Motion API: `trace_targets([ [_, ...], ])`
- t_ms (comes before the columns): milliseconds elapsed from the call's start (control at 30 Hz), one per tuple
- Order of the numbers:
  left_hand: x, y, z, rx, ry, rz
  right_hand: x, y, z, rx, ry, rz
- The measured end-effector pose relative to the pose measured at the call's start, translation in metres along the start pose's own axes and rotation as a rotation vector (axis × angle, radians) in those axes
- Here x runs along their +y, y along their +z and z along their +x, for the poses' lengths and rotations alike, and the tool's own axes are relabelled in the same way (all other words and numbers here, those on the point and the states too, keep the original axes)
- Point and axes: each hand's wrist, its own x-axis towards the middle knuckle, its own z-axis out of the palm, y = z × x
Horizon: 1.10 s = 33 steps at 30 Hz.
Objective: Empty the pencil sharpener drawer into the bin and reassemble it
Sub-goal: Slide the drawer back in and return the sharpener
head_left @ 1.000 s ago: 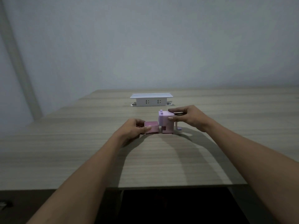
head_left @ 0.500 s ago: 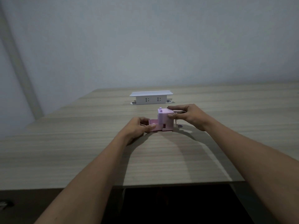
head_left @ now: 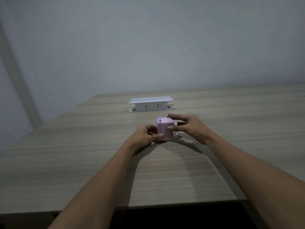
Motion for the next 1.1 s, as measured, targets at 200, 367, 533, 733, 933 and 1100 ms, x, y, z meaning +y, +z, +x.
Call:
trace_targets([
  [200, 0.025, -0.010, 0.028, 0.003, 0.048, 0.025, 0.011, -0.008, 0.017, 0.005, 0.021, 0.004],
  [367, 0.029, -0.021, 0.075, -0.012, 0.051, 0.064, 0.015, -0.019, 0.054, 0.045, 0.006, 0.010],
  [533, 0.021, -0.029, 0.128, -0.022, 0.060, 0.086, 0.031, -0.034, 0.103, 0.037, 0.029, -0.017],
  [733, 0.006, -0.039, 0.189, -0.001, 0.039, 0.083, 0.065, -0.041, 0.161, 0.069, 0.057, 0.034],
  [933, -0.017, -0.041, 0.234, 0.023, 0.006, 0.082, 0.095, -0.040, 0.202, 0.077, 0.099, 0.068],
  [1100, -0.023, -0.040, 0.250, 0.033, -0.005, 0.069, 0.107, -0.042, 0.221, 0.070, 0.086, 0.016],
])
